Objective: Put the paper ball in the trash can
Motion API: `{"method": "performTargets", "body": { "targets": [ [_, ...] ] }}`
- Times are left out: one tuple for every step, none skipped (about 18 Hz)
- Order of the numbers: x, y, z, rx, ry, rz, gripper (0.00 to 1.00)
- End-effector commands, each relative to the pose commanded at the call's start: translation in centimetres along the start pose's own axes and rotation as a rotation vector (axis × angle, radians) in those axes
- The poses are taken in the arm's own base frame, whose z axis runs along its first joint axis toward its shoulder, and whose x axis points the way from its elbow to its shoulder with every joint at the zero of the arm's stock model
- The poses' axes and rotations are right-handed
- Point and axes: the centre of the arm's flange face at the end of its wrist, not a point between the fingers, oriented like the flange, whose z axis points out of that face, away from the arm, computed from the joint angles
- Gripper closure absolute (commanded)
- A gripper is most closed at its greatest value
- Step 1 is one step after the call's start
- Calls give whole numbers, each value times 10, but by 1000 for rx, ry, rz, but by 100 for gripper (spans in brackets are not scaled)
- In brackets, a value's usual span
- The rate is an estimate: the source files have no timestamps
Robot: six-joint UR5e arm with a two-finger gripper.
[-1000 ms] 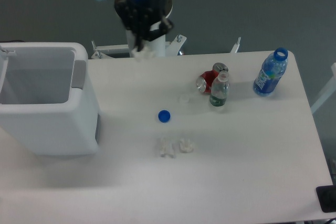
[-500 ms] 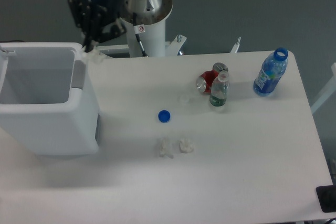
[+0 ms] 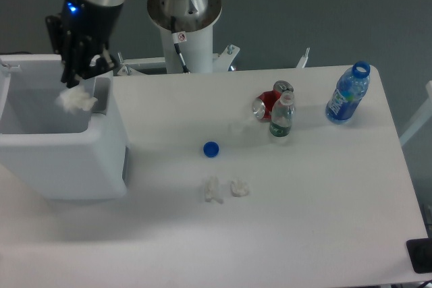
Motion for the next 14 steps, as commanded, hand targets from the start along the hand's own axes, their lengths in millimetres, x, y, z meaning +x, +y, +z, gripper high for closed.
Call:
{"method": "performTargets", "body": {
  "targets": [
    [1, -1, 3, -3, 4, 3, 37],
    [2, -2, 4, -5, 5, 6, 29],
    [1, -2, 4, -5, 5, 8, 19],
    [2, -2, 3, -4, 4, 11, 9],
    [2, -3, 3, -3, 3, 11, 0],
    [0, -2, 2, -2, 1, 7, 0],
    [-3, 0, 1, -2, -3, -1, 0],
    [-9, 3, 0, -6, -10, -10, 0],
    [-21, 8, -2, -7, -21, -29, 0],
    [-39, 15, -4, -7, -27, -59, 0],
    [-52, 21, -12, 8, -49, -79, 0],
    [-70, 30, -23, 29, -85, -102, 0],
    [-83, 37, -29, 35, -107, -115, 0],
    [-96, 44, -32, 29, -124, -132, 0]
  ]
}}
